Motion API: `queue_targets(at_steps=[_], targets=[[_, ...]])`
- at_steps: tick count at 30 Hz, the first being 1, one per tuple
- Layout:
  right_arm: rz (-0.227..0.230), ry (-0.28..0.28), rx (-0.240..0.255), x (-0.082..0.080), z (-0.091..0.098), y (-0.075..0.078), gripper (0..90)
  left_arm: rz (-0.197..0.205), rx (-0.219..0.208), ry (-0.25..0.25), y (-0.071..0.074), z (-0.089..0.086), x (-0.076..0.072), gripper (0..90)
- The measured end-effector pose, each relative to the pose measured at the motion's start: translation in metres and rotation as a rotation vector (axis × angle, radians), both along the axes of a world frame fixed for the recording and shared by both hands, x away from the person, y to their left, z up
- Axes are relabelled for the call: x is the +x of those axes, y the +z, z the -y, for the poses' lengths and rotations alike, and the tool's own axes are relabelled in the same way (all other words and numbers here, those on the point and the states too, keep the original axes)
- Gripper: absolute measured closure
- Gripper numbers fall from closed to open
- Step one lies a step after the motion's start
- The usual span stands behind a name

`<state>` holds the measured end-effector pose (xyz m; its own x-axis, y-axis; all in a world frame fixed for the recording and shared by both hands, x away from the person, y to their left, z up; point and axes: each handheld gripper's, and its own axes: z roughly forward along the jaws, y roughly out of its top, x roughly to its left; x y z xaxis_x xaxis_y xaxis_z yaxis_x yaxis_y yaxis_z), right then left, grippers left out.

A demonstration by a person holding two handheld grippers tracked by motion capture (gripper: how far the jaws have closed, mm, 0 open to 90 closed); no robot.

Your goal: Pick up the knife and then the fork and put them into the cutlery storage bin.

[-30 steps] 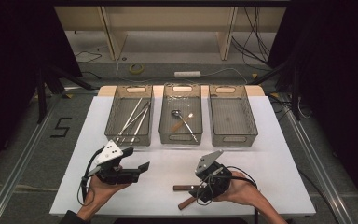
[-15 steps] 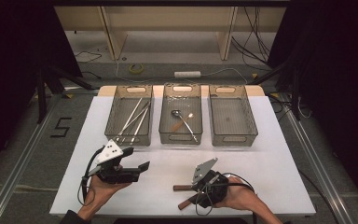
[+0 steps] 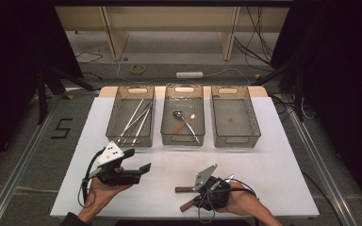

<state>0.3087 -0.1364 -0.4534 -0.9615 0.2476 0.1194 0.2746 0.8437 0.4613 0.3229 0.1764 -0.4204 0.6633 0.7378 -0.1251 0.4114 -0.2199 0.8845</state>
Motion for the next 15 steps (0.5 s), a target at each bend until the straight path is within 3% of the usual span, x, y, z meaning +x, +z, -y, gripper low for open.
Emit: queue_targets(at_steps=[7,15], targets=[[-0.003,0.034,-0.039,-0.002,-0.002,-0.006,90.0,0.003,-0.002,0.002,0.0,0.001,0.001,19.1],[-0.012,0.031,-0.067,-0.003,-0.004,-0.012,90.0,0.002,0.004,-0.001,0.0,0.001,0.0,19.1]])
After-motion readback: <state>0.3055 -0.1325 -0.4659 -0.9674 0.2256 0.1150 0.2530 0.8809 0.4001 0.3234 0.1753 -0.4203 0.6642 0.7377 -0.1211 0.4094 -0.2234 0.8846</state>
